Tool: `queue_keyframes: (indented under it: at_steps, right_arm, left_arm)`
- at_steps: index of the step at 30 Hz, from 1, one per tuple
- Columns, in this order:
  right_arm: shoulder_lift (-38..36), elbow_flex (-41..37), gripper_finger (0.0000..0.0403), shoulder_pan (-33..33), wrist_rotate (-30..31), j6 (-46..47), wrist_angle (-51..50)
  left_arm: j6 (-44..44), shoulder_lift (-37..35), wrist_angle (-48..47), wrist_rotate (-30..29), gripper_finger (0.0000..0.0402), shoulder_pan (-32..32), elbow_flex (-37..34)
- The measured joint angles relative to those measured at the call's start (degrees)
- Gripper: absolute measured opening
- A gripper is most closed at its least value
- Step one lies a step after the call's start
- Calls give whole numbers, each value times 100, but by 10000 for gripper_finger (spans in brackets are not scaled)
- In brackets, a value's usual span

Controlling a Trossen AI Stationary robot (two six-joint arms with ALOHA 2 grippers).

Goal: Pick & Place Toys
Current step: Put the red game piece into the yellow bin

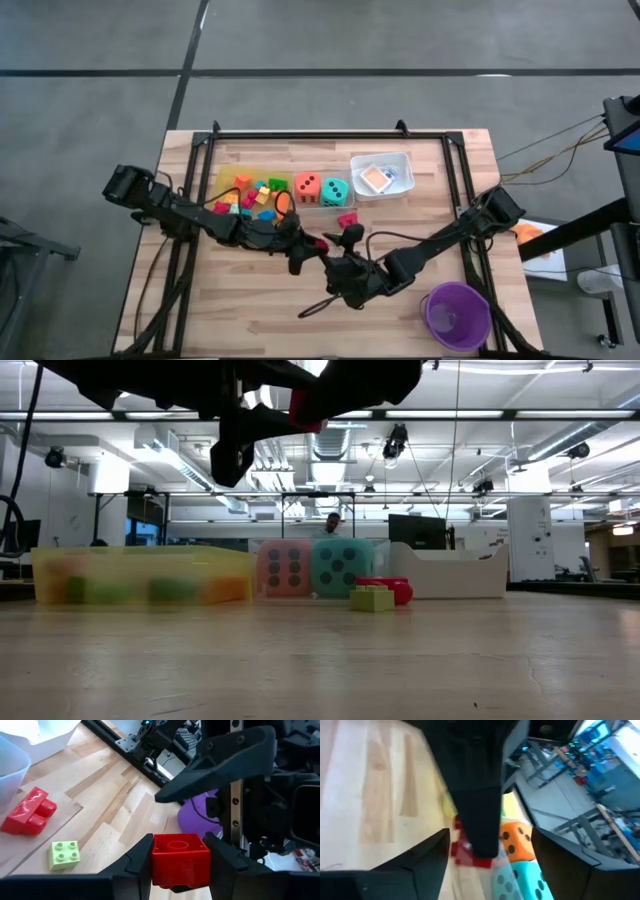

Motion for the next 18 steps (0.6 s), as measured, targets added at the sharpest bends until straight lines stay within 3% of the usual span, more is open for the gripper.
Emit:
queue_keyframes:
  at_steps: [5,10,15,18]
  right_arm:
    - [1,0,304,40,-422,-4,-57]
    - [-1,3,324,38,-428,143,-66]
    - [-1,4,329,54,-451,302,-106]
    - [-1,2,329,81,-457,321,-124]
  left_arm:
    - [99,-237,-290,0,140,38,-4]
    - [448,-754,-975,-62,130,207,-4]
    - [614,-1391,-2740,-1053,128,431,0]
    - [60,-1669,-4257,-1836,133,478,-5]
